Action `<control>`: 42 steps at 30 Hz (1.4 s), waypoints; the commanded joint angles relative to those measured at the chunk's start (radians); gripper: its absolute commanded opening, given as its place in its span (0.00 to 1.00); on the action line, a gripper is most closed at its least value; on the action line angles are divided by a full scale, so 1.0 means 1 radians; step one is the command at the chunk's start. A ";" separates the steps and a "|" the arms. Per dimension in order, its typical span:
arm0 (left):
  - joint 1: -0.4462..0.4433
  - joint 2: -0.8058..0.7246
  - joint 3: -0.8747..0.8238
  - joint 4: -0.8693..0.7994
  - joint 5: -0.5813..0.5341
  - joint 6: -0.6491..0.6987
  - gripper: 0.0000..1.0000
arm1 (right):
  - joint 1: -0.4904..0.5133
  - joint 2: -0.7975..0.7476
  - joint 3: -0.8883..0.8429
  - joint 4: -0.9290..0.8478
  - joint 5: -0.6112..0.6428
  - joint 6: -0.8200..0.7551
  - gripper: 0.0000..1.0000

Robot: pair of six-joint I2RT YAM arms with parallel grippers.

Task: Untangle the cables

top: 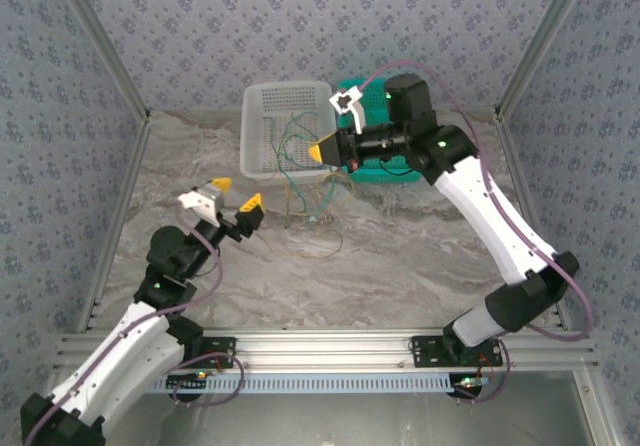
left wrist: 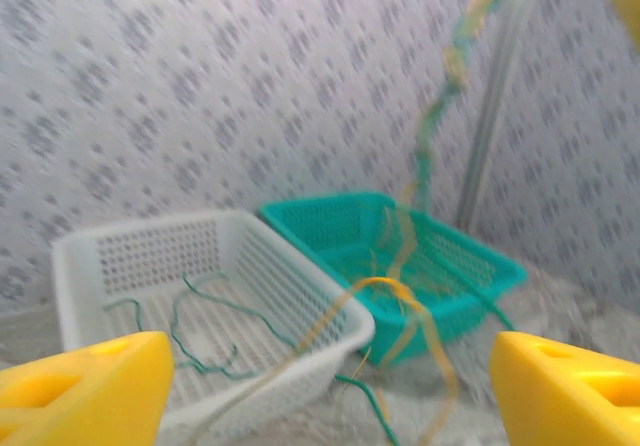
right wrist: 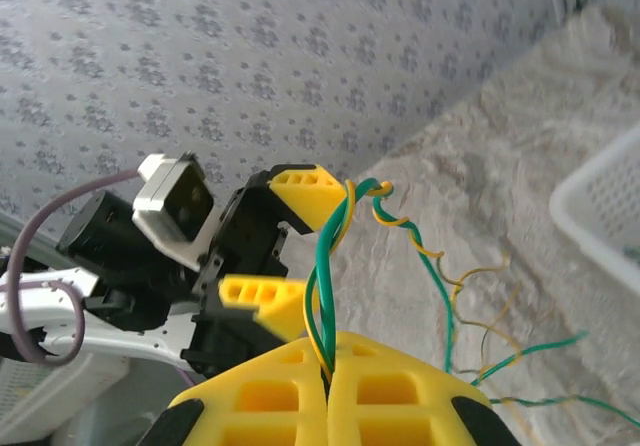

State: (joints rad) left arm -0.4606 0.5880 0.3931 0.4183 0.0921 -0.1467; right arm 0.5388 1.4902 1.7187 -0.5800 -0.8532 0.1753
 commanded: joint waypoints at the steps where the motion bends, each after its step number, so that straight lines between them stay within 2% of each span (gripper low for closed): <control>1: 0.061 0.001 -0.016 0.091 0.028 -0.069 0.79 | -0.014 -0.053 0.011 0.004 -0.014 -0.096 0.00; 5: 0.082 0.053 -0.011 0.107 0.053 -0.080 0.78 | -0.025 -0.113 0.016 0.086 0.061 -0.075 0.00; 7: 0.082 0.075 -0.013 0.119 0.060 -0.074 0.78 | -0.033 -0.131 0.015 0.119 0.059 -0.071 0.00; 13: 0.081 0.099 0.000 0.129 0.098 -0.043 0.78 | -0.044 -0.135 -0.004 0.137 0.050 -0.105 0.00; 15: 0.081 0.110 0.015 0.114 0.121 -0.030 0.79 | -0.049 -0.130 -0.019 0.118 0.098 -0.128 0.00; 19: 0.077 0.141 0.044 0.092 0.176 0.004 0.80 | -0.071 -0.099 -0.064 0.133 0.016 -0.130 0.00; 23: 0.077 0.162 0.039 0.103 0.173 0.013 0.80 | -0.076 -0.088 -0.096 0.150 0.075 -0.125 0.00; 32: 0.064 0.171 0.077 0.141 0.197 -0.006 0.81 | -0.079 -0.078 -0.154 0.159 -0.021 -0.189 0.00; 35: 0.065 0.178 0.099 0.141 0.240 -0.011 0.81 | -0.080 -0.075 -0.176 0.167 -0.073 -0.197 0.00; 39: 0.061 0.208 0.141 0.112 0.310 -0.004 0.79 | -0.085 -0.077 -0.197 0.172 -0.084 -0.204 0.00; 42: 0.048 0.232 0.148 0.110 0.316 0.011 0.76 | -0.086 -0.077 -0.206 0.178 -0.114 -0.206 0.00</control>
State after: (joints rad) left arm -0.4000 0.8078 0.5034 0.5171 0.3561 -0.1528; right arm 0.4583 1.4178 1.5200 -0.4290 -0.9100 -0.0090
